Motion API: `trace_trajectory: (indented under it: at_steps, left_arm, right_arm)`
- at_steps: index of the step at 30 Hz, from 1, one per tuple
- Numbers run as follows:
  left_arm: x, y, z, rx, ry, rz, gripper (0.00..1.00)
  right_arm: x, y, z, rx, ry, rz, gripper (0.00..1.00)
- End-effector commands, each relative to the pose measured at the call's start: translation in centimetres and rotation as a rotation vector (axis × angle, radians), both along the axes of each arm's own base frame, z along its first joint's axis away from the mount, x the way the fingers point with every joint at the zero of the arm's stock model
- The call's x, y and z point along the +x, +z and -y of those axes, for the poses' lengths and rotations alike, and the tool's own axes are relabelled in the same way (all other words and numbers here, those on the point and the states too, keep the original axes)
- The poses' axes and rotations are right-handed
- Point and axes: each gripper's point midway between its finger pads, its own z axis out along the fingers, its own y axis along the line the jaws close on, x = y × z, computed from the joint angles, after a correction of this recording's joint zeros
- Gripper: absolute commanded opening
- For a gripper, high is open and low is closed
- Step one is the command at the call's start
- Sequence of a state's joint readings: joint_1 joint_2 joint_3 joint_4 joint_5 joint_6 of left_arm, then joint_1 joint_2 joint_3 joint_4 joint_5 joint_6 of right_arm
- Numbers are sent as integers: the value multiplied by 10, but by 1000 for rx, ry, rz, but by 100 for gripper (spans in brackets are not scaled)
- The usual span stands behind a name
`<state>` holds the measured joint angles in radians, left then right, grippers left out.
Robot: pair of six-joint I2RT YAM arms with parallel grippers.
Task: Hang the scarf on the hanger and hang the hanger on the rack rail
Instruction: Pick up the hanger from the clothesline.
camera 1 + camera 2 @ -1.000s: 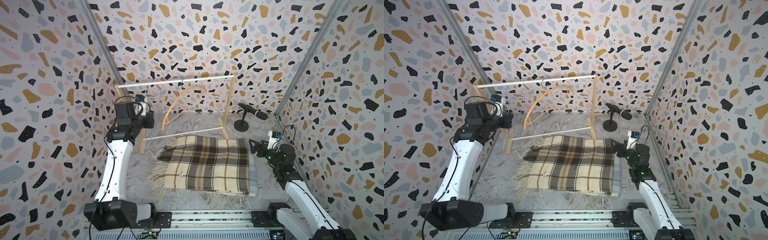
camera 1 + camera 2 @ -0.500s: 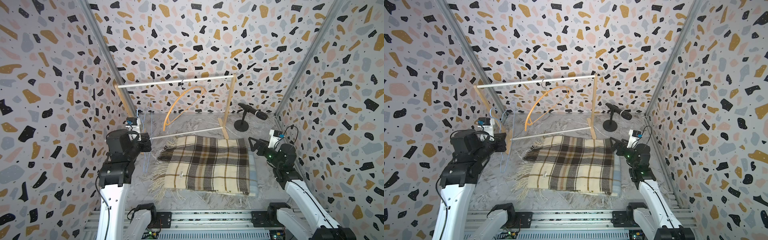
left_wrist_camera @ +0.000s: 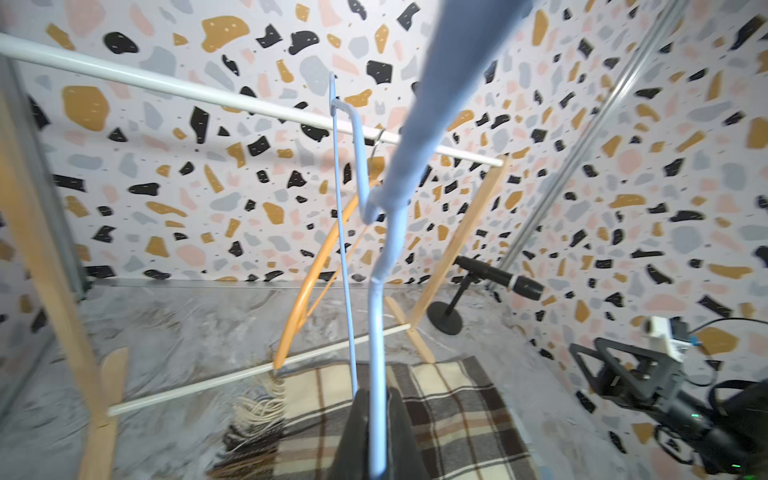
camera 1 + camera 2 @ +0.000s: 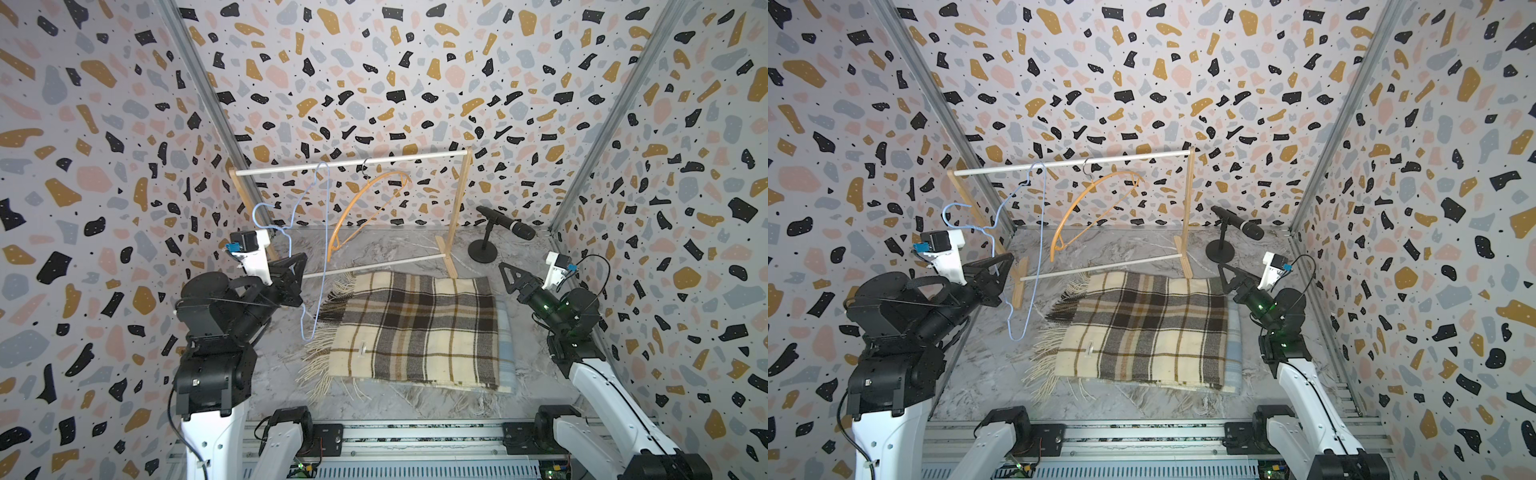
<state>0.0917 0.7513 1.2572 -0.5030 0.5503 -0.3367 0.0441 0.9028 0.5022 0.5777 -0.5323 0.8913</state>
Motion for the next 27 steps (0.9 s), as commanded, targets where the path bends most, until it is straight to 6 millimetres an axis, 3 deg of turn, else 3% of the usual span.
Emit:
trace_trajectory:
  at_steps: [1,5,10,16,20,27]
  left_arm:
    - [-4,24,28,-126,-177,62,0]
    - [3,15,53,-152,-268,37,0]
    - [8,4,101,-185,-419,6,0]
    - [11,-5,146,-217,-543,-21,0]
    - [10,-9,166,-238,-595,-31,0]
    - [16,-22,187,-247,-625,-70,0]
  right_arm:
    - [-5,35,-6,77,49,84,94]
    - [-6,47,-15,163,103,108,94]
    - [-6,68,-37,313,205,155,92]
    - [6,76,-63,506,315,152,86]
    - [7,75,-100,498,405,126,83]
    - [6,80,-122,502,430,141,84]
